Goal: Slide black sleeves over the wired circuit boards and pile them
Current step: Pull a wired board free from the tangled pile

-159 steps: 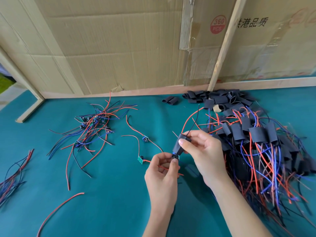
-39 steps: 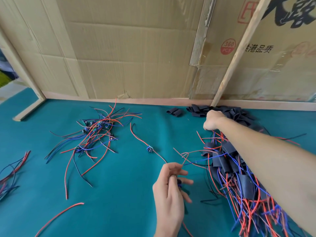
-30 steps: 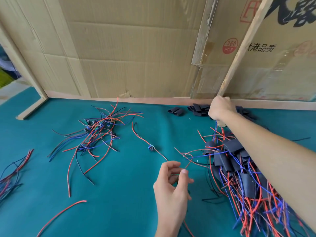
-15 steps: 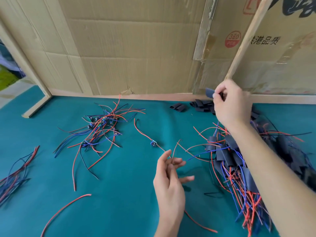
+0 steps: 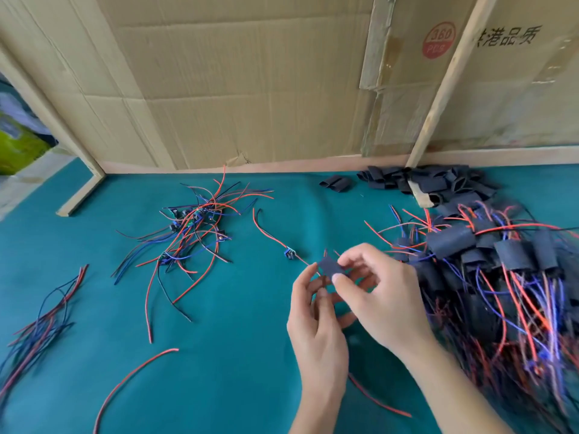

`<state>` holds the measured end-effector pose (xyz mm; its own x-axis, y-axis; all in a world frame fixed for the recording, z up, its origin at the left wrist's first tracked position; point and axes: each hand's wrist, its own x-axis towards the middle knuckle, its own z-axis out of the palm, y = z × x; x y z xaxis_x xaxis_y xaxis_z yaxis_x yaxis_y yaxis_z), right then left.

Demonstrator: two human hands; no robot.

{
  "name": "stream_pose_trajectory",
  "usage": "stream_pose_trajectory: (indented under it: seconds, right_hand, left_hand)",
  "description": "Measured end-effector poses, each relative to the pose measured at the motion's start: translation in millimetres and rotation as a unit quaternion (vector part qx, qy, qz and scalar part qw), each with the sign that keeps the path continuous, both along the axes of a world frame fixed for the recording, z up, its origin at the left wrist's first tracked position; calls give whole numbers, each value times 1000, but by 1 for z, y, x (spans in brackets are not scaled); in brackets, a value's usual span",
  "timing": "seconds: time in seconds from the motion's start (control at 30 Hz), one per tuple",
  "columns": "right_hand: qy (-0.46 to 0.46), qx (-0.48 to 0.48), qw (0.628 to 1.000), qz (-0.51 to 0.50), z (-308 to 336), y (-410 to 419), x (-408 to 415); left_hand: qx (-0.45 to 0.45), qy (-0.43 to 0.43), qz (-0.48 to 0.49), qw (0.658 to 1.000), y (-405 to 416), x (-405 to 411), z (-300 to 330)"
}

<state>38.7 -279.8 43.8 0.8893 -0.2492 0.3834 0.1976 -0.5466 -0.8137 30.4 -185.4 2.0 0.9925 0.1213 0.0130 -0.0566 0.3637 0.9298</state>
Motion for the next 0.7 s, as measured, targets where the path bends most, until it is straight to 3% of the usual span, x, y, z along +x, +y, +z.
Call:
stream_pose_trajectory:
  seconds: [0.4, 0.7]
  right_hand:
    - [99, 58, 986, 124, 2, -16, -9]
    - [137, 235, 955, 117, 8, -42, -7]
  left_hand:
    - [93, -16, 3, 996, 3, -1, -1]
    - [16, -17, 7, 1000, 0, 1, 5]
